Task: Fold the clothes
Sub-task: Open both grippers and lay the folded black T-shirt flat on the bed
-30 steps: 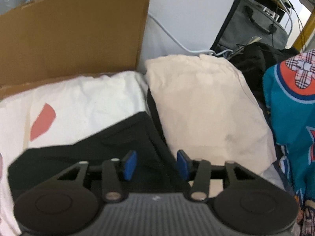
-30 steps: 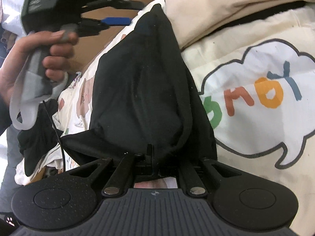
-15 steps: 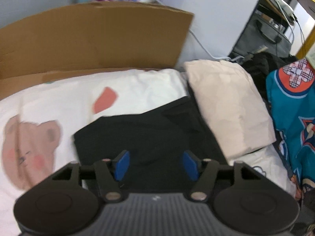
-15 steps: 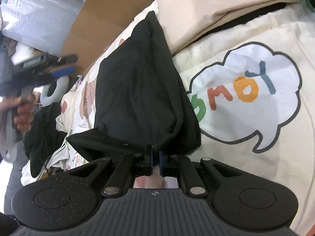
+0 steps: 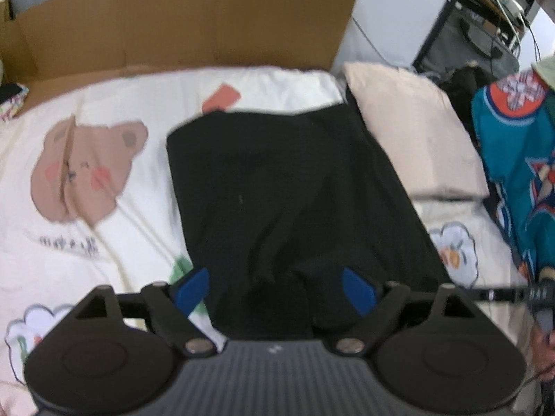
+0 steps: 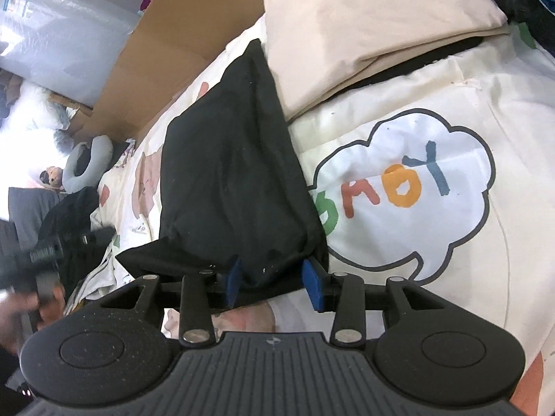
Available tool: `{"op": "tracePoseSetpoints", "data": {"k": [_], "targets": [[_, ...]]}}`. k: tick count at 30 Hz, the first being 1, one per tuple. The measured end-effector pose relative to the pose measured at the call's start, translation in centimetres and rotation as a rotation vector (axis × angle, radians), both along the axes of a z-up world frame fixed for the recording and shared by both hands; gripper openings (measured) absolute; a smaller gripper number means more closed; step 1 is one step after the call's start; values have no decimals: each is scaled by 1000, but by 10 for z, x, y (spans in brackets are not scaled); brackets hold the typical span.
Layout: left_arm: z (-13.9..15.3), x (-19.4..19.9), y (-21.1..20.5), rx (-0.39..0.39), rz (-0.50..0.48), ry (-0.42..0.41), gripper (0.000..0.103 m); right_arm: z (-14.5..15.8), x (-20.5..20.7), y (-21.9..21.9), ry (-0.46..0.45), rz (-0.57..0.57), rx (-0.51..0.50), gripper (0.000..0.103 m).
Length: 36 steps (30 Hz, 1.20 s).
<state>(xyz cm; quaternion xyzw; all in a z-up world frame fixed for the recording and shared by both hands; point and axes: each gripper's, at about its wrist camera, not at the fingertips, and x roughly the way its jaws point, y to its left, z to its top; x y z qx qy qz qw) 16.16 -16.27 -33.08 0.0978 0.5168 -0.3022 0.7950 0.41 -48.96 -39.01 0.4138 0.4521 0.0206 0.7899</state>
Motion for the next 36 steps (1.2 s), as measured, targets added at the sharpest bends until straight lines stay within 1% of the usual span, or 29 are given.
{"op": "tracePoseSetpoints", "data": {"k": [3,8,11,14,18,20,25,29,33,34,36], "targets": [[-11,-10,1,23,13,21,87,-4,3,0,25,-26,9,42],[-22,-27,-5,59,35,-6,88,-11,9,3,58,-46,-14,42],[-29,-38,-12,88,15,-22,88,-13,13,4,67,-53,-40,43],[-36,-46,-16,117,-8,-16,88,-9,13,2,58,-71,-72,45],[-46,-49,-16,166,-7,-18,88,-10,17,4,52,-49,-102,46],[-52,-49,-15,191,1,-6,88,-13,20,5,51,-49,-88,46],[-51,-48,-1,229,25,-4,87,-17,23,11,53,-19,-106,46],[-43,-50,2,220,51,-12,87,-18,23,12,45,-19,-94,46],[-40,-55,-5,191,41,-47,87,-18,25,10,34,-20,-93,46],[-40,-56,-7,194,58,-63,87,-18,25,10,30,-22,-92,46],[-42,-57,-11,181,78,-66,87,-18,26,10,23,-25,-91,46]]}}
